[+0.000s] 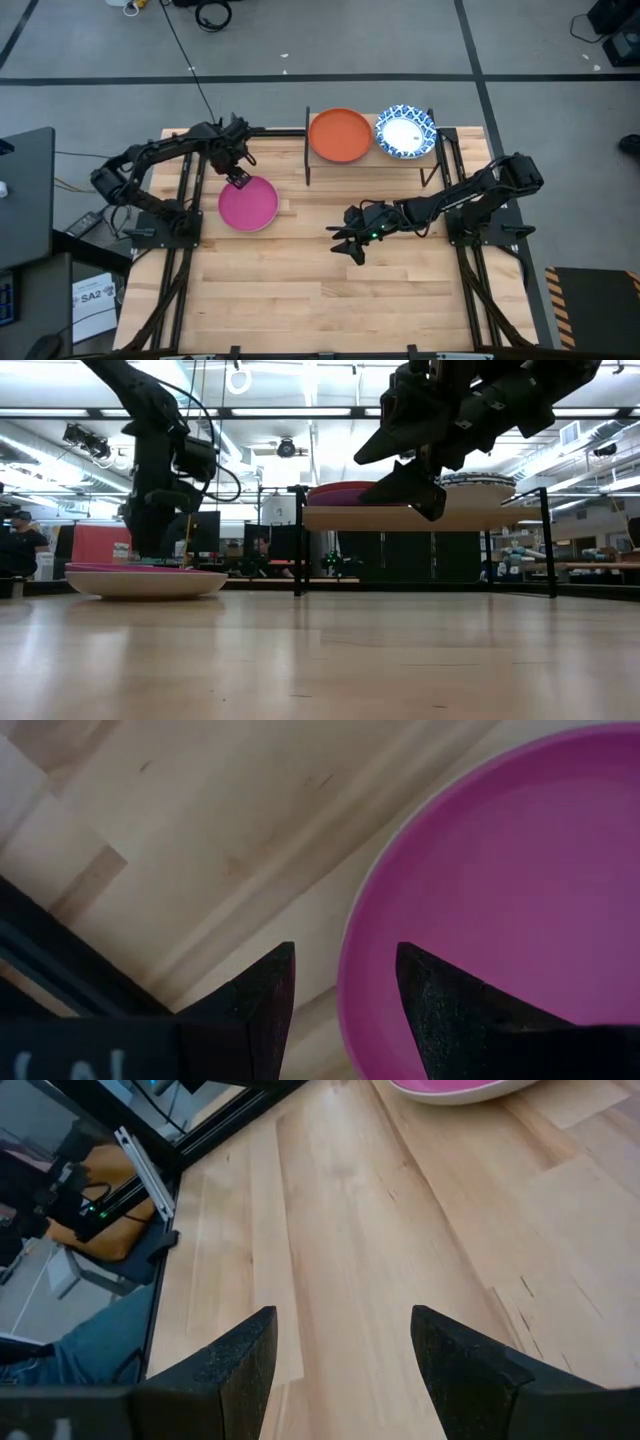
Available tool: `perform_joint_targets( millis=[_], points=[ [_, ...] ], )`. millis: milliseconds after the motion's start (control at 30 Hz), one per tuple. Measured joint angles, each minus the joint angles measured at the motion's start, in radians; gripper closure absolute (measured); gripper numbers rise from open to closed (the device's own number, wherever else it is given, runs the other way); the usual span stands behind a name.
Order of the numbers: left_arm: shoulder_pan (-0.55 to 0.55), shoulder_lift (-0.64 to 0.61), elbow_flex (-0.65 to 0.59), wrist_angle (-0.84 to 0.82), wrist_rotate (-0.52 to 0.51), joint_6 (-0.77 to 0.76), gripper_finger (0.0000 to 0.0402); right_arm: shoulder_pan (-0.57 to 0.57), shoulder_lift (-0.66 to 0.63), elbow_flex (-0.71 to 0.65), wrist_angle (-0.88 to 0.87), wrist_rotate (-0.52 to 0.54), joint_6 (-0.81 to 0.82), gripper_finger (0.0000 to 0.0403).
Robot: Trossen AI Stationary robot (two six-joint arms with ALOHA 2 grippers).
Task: Place and stack plates onto a shelf
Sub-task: Stack the pink plate on top of the orange plate on the shelf
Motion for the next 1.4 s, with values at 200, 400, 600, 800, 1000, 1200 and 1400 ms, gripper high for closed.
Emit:
perform_joint_targets(
  millis=[200, 400, 600, 800, 1000, 1200, 1400],
  points=[
    [0.000, 0.054, 0.000, 0.000, 0.000, 0.002, 0.0219, 0.000, 0.000, 0.000, 0.000, 0.000, 0.000, 0.0167],
    [0.000, 0.104, 0.000, 0.001, 0.000, 0.002, 0.0219, 0.000, 0.000, 0.000, 0.000, 0.000, 0.000, 0.0167],
    [0.000, 0.132, 0.000, 0.001, 0.000, 0.002, 0.0229, 0.000, 0.000, 0.000, 0.000, 0.000, 0.000, 0.0167],
    [0.000, 0.133, 0.000, 0.002, 0.000, 0.002, 0.0264, 0.000, 0.000, 0.000, 0.000, 0.000, 0.000, 0.0167],
    [0.000, 0.133, 0.000, 0.002, 0.000, 0.001, 0.0301, 0.000, 0.000, 0.000, 0.000, 0.000, 0.000, 0.0167],
    [0.000, 0.133, 0.000, 0.002, 0.001, 0.034, 0.0337, 0.000, 0.000, 0.000, 0.000, 0.000, 0.000, 0.0167],
    [0.000, 0.133, 0.000, -0.003, 0.002, 0.039, 0.0371, 0.000, 0.000, 0.000, 0.000, 0.000, 0.000, 0.0167]
  ],
)
